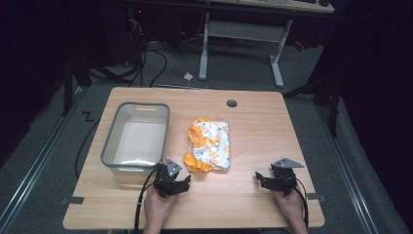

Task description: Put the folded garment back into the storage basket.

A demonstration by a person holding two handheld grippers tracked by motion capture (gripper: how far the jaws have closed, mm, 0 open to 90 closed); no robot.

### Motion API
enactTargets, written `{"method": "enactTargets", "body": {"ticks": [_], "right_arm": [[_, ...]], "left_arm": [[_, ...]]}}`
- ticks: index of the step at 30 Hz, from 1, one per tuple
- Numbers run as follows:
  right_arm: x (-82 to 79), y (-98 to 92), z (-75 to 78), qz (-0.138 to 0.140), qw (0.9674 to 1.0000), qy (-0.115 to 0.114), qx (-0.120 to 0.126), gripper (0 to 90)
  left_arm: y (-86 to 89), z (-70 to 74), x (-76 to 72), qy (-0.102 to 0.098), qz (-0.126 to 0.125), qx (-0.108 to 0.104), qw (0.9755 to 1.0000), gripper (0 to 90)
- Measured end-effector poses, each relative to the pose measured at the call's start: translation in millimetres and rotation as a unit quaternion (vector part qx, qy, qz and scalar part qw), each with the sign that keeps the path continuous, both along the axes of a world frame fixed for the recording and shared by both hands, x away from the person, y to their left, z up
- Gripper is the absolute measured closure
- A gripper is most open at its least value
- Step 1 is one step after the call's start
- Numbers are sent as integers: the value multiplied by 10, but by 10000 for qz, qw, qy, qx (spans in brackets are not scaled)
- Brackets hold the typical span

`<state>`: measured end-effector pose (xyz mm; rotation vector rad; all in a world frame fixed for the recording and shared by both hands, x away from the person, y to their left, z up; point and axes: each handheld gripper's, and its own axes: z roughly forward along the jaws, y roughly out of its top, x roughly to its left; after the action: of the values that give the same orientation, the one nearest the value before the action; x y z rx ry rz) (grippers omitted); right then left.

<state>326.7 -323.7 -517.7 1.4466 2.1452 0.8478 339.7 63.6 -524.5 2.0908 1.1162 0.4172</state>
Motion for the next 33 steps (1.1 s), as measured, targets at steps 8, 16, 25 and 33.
{"method": "enactTargets", "body": {"ticks": [8, 16, 25, 33], "right_arm": [[17, 9, -2, -36, 10000, -21, -18, 251], [63, 41, -5, -3, 10000, -5, -4, 247], [39, 38, -3, 98, 10000, 1, -7, 244], [16, 24, -2, 57, 10000, -3, -5, 243]], "left_arm": [[2, 0, 3, 0, 12, -14, 10000, 306], [2, 0, 5, 1, 72, -2, 10000, 306], [-6, -1, 14, -3, 115, 6, 9999, 306], [-17, -1, 16, 1, 132, 19, 9999, 294]]}}
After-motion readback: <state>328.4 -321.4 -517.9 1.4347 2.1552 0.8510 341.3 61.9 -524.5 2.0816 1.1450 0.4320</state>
